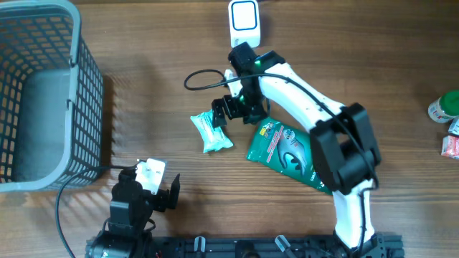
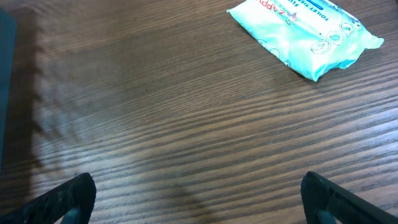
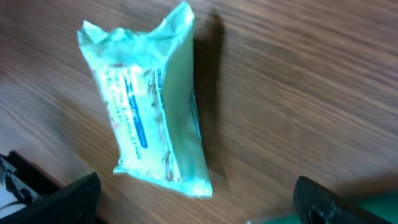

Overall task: Scan the item barcode
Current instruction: 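Reach right gripper to mint wipes pack and grasp it, then lift wipes pack with right gripper and hold it at scanner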

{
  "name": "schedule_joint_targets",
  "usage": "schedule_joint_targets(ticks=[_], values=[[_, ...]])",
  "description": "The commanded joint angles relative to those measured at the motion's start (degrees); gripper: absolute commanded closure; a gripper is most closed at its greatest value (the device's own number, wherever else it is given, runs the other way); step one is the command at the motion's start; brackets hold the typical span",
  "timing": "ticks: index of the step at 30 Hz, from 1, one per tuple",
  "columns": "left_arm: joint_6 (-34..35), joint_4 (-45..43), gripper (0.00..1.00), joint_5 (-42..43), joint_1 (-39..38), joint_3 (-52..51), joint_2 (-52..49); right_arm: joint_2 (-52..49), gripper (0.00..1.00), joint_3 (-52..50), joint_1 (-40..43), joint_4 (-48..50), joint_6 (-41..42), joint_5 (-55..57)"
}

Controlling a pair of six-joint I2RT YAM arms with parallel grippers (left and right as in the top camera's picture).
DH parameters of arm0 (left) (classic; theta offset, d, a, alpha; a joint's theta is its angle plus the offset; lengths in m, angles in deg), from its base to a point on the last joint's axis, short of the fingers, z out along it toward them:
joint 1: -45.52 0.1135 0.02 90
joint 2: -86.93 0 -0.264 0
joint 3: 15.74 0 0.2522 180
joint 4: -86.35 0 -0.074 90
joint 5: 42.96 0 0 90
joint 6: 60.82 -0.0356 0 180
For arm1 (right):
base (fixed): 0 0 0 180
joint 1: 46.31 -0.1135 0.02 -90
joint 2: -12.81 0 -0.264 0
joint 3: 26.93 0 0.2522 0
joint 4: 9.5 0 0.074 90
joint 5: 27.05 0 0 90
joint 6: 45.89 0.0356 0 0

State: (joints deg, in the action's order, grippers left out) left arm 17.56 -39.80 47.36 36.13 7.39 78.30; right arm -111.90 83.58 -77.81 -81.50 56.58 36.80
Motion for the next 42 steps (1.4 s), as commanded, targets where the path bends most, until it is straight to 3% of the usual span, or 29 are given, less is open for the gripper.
schedule_joint_targets(ticks=[1, 3, 4, 5, 7, 9, 11, 13, 16, 18, 21, 24, 29, 31, 34, 42], values=[[0.5, 0.0, 0.0, 0.3, -0.2, -0.1, 0.3, -4.4, 0.01, 0.2, -1.6, 2.8, -0.3, -3.3], [0.5, 0.0, 0.0, 0.3, -0.2, -0.1, 0.3, -8.2, 0.06, 0.2, -1.7, 6.1, 0.1, -9.6], [0.5, 0.0, 0.0, 0.3, -0.2, -0.1, 0.3, -10.3, 0.47, 0.2, -1.7, 6.6, 0.5, -11.0], [0.5, 0.0, 0.0, 0.3, -0.2, -0.1, 0.3, -11.1, 0.71, 0.2, -1.6, 5.9, 1.2, -11.0], [0.5, 0.0, 0.0, 0.3, -0.2, -0.1, 0.3, -11.4, 0.96, 0.3, -1.5, 4.2, 1.2, -11.1], [0.5, 0.0, 0.0, 0.3, -0.2, -0.1, 0.3, -11.0, 0.96, 0.6, -1.2, 1.2, 1.6, -11.3], [0.5, 0.0, 0.0, 0.3, -0.2, -0.1, 0.3, -10.8, 0.96, 2.5, 0.2, -5.9, 9.2, -13.4], [0.5, 0.0, 0.0, 0.3, -0.2, -0.1, 0.3, -9.9, 0.96, 5.3, 3.7, -20.4, 18.7, -27.3], [0.5, 0.0, 0.0, 0.3, -0.2, -0.1, 0.3, -9.7, 0.96, 5.3, 8.2, -34.1, 21.4, -41.1], [0.5, 0.0, 0.0, 0.3, -0.2, -0.1, 0.3, -9.7, 0.96, 5.3, 10.0, -34.1, 30.1, -42.9], [0.5, 0.0, 0.0, 0.3, -0.2, -0.1, 0.3, -9.7, 0.96, 5.3, 10.0, -34.1, 33.8, -47.2], [0.5, 0.0, 0.0, 0.3, -0.2, -0.1, 0.3, -9.7, 0.96, 5.3, 10.0, -34.1, 45.4, -51.1], [0.5, 0.0, 0.0, 0.3, -0.2, -0.1, 0.3, -9.7, 0.95, 5.3, 11.7, -31.3, 74.3, -51.3], [0.5, 0.0, 0.0, 0.3, -0.2, -0.1, 0.3, -9.7, 0.95, 5.3, 12.5, -29.9, 81.8, -50.8], [0.5, 0.0, 0.0, 0.3, -0.2, -0.1, 0.3, -9.7, 0.94, 5.3, 14.6, -28.6, 105.2, -38.3], [0.5, 0.0, 0.0, 0.3, -0.2, -0.1, 0.3, -9.8, 0.94, 5.3, 16.8, -32.5, 103.3, -32.9]])
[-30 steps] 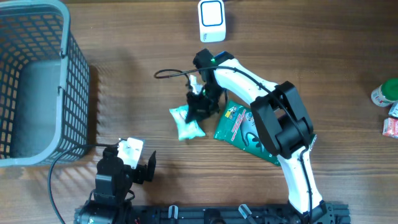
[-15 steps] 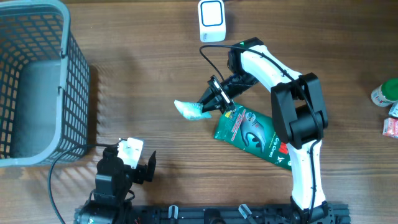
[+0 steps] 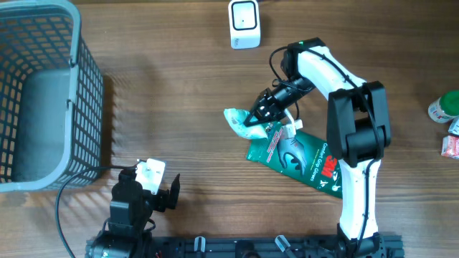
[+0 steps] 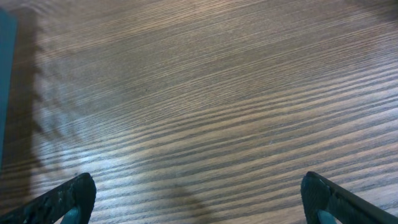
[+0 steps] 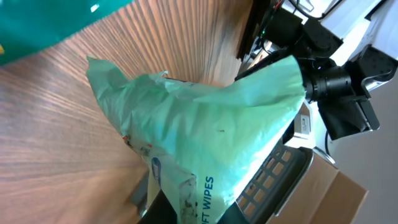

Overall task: Scan the item barcode
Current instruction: 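Lift wipes pack with right gripper and hold it at scanner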

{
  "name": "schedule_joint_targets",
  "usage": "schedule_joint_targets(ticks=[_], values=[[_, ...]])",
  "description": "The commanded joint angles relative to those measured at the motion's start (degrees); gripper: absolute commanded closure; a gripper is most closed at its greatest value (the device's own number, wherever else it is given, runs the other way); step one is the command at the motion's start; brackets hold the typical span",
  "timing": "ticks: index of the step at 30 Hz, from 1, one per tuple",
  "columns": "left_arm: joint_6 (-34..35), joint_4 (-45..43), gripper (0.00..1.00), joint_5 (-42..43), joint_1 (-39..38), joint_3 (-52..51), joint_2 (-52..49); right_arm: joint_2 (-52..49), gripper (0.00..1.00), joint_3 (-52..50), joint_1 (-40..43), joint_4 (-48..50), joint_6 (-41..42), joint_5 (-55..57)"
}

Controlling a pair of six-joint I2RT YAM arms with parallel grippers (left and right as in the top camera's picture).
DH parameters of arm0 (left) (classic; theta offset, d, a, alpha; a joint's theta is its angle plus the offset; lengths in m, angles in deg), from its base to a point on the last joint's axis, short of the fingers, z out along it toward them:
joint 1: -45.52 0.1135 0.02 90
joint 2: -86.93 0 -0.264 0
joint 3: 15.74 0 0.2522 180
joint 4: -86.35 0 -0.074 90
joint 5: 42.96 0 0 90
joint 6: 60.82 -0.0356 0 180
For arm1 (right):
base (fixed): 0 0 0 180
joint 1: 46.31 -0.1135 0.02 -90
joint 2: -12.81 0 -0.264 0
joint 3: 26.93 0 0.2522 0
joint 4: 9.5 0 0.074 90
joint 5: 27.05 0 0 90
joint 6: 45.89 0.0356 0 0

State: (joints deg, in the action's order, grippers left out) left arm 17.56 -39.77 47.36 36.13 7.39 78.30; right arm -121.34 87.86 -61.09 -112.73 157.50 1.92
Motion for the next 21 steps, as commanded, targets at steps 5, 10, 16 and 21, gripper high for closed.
schedule_joint_targets(ticks=[5, 10, 16, 21], values=[[0.5, 0.0, 0.0, 0.3, -0.2, -0.1, 0.3, -0.3, 0.96, 1.0, 0.2, 2.6, -12.2, 3.0], [0.5, 0.0, 0.0, 0.3, -0.2, -0.1, 0.3, -0.3, 0.96, 1.0, 0.1, 5.2, -52.3, 13.6], [0.5, 0.0, 0.0, 0.3, -0.2, -0.1, 0.3, 3.8, 0.96, 3.8, -0.2, 15.2, -37.7, 25.5], [0.5, 0.0, 0.0, 0.3, -0.2, -0.1, 0.3, 9.2, 0.95, 6.0, -2.1, 43.1, -26.4, 39.1]])
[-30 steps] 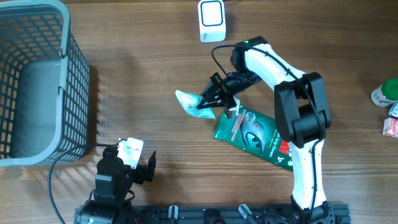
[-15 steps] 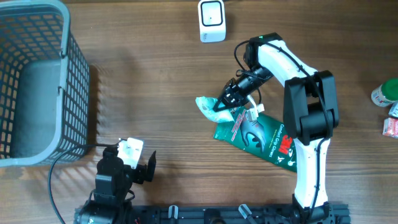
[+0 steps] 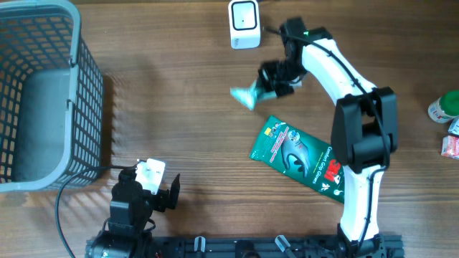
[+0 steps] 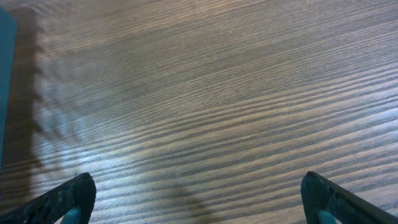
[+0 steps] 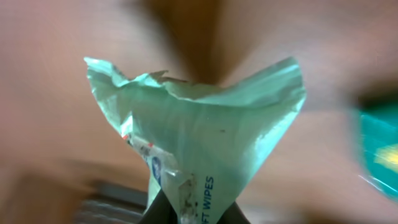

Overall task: Scan the item barcode
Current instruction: 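Lift wipes pack with right gripper and hold it at scanner, then carry wipes pack to right table edge and release it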

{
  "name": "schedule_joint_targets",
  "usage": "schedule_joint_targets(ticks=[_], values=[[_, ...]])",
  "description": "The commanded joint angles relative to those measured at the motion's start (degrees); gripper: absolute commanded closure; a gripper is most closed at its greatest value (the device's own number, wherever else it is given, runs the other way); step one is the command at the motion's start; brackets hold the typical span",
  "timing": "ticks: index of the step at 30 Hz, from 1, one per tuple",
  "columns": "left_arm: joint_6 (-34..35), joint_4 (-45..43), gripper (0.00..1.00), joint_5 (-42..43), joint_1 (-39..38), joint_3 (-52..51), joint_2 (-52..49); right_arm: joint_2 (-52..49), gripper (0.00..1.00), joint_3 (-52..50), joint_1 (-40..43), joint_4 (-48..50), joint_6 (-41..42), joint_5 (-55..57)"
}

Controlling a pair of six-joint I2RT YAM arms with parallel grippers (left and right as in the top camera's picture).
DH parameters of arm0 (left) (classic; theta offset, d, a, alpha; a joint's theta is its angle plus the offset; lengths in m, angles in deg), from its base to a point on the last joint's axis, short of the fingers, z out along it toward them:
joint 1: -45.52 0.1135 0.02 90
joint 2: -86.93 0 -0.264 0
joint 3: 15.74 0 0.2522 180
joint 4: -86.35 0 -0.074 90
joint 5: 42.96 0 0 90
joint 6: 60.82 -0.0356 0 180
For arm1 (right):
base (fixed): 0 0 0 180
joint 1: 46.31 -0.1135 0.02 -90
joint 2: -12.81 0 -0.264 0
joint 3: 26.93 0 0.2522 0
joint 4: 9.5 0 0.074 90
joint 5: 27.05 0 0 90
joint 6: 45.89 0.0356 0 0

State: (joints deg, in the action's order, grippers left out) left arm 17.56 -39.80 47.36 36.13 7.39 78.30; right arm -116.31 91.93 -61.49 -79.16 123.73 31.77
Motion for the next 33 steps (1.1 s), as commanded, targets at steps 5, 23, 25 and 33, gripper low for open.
schedule_joint_targets(ticks=[5, 23, 25, 33], values=[[0.5, 0.0, 0.0, 0.3, -0.2, -0.1, 0.3, 3.6, 0.95, 1.5, -9.5, 36.2, 17.6, 49.9], [0.5, 0.0, 0.0, 0.3, -0.2, -0.1, 0.3, -7.6, 0.95, 2.7, -8.4, 57.5, 19.4, 47.7], [0.5, 0.0, 0.0, 0.3, -0.2, -0.1, 0.3, -7.6, 0.96, 2.7, -8.1, 57.2, 19.5, 47.6], [0.5, 0.0, 0.0, 0.3, -0.2, -0.1, 0.3, 2.0, 0.95, 2.7, -4.1, 52.8, 4.1, 48.3]])
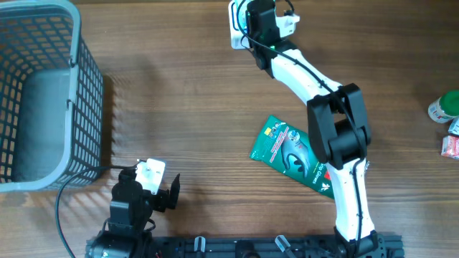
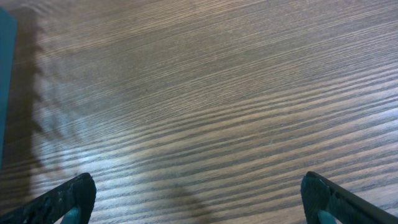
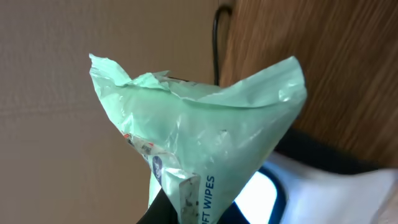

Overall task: Scan the item barcode
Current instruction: 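Carry wipes pack to right table edge and release it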

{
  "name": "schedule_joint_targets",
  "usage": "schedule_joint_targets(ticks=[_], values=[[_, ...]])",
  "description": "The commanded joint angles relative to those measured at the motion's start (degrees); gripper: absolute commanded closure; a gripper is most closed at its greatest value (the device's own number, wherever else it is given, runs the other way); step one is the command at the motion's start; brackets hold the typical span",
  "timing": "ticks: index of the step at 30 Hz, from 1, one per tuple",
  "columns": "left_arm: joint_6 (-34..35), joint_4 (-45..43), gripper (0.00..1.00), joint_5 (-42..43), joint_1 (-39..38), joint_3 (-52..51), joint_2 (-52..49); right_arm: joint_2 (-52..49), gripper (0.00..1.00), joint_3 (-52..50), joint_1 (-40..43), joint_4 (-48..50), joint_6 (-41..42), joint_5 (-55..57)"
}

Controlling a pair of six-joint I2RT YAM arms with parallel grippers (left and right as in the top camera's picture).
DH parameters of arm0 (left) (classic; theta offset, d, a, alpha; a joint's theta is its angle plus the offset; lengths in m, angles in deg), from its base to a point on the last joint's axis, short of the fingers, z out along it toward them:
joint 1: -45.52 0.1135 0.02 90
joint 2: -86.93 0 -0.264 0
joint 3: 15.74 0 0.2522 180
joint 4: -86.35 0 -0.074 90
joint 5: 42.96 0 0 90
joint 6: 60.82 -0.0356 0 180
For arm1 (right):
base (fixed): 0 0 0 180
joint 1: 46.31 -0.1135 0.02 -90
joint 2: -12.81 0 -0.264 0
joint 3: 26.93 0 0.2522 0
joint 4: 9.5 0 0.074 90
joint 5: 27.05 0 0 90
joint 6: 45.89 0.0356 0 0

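Note:
A pale green pack of soft wipes [image 3: 205, 130] hangs pinched by one end in my right gripper [image 3: 193, 213], which is shut on it. The white barcode scanner [image 3: 273, 193], with a blue-ringed window, sits right behind the pack. From overhead, the right gripper [image 1: 259, 18] is at the table's far edge, right over the scanner [image 1: 236, 29], and hides the pack. My left gripper [image 2: 199, 205] is open over bare wood near the front edge, also seen overhead [image 1: 159, 188].
A dark green pouch [image 1: 294, 161] lies flat mid-table. A grey wire basket [image 1: 43, 93] fills the far left. A few small packages [image 1: 448, 125] sit at the right edge. The scanner's black cable [image 3: 216, 43] runs along the back.
The right gripper, still shut on the wipes, has moved from mid-air just below and right of the scanner to directly over it at the far edge. The left arm is unchanged.
First the wipes lay on the table left of the green pouch, with the right gripper open over them. Then the gripper was shut on the pack beside the pouch. Later the pack was up near the scanner, and now it is at the scanner.

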State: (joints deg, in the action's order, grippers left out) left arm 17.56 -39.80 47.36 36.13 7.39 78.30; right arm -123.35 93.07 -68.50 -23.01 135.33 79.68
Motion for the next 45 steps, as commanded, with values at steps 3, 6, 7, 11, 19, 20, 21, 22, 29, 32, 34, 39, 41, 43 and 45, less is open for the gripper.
schedule_joint_targets(ticks=[3, 6, 7, 11, 19, 20, 21, 22, 29, 32, 34, 39, 41, 43, 45], values=[[0.5, 0.0, 0.0, 0.3, -0.2, -0.1, 0.3, 20.7, 0.95, 1.6, 9.9, -26.7, -0.8, 14.3], [0.5, 0.0, 0.0, 0.3, -0.2, -0.1, 0.3, 23.9, 0.95, 1.5, 19.4, -48.2, 3.3, 29.4], [0.5, 0.0, 0.0, 0.3, -0.2, -0.1, 0.3, 23.1, 0.95, 0.2, 24.0, -52.5, 3.2, 28.1], [0.5, 0.0, 0.0, 0.3, -0.2, -0.1, 0.3, 15.7, 0.95, -5.6, 40.7, -52.6, -6.4, 9.7], [0.5, 0.0, 0.0, 0.3, -0.2, -0.1, 0.3, 16.6, 0.0, 4.3, 49.1, -46.2, -42.4, -17.8], [0.5, 0.0, 0.0, 0.3, -0.2, -0.1, 0.3, 18.7, 0.0, 8.1, 49.0, -48.1, -45.3, -25.9], [0.5, 0.0, 0.0, 0.3, -0.2, -0.1, 0.3, 20.4, 0.0, 9.9, 48.8, -49.6, -47.8, -33.2], [0.5, 0.0, 0.0, 0.3, -0.2, -0.1, 0.3, 23.9, 0.0, 11.0, 48.4, -52.1, -53.5, -44.9], [0.5, 0.0, 0.0, 0.3, -0.2, -0.1, 0.3, 43.6, 0.0, 10.9, 34.9, -82.2, -73.4, -39.3], [0.5, 0.0, 0.0, 0.3, -0.2, -0.1, 0.3, 53.5, 0.0, 9.0, 28.2, -87.4, -77.0, -32.6], [0.5, 0.0, 0.0, 0.3, -0.2, -0.1, 0.3, 58.8, 0.0, 3.8, 21.2, -88.2, -81.0, -32.5], [0.5, 0.0, 0.0, 0.3, -0.2, -0.1, 0.3, 60.2, 0.0, -24.3, 1.6, -81.0, -77.1, -28.5], [0.5, 0.0, 0.0, 0.3, -0.2, -0.1, 0.3, 57.5, 0.0, -33.9, -8.1, -75.6, -71.2, -23.3], [0.5, 0.0, 0.0, 0.3, -0.2, -0.1, 0.3, 54.0, 0.01, -37.4, -16.3, -73.4, -65.0, -9.6], [0.5, 0.0, 0.0, 0.3, -0.2, -0.1, 0.3, 50.2, 0.0, -37.7, -21.6, -73.6, -65.8, 0.5]])
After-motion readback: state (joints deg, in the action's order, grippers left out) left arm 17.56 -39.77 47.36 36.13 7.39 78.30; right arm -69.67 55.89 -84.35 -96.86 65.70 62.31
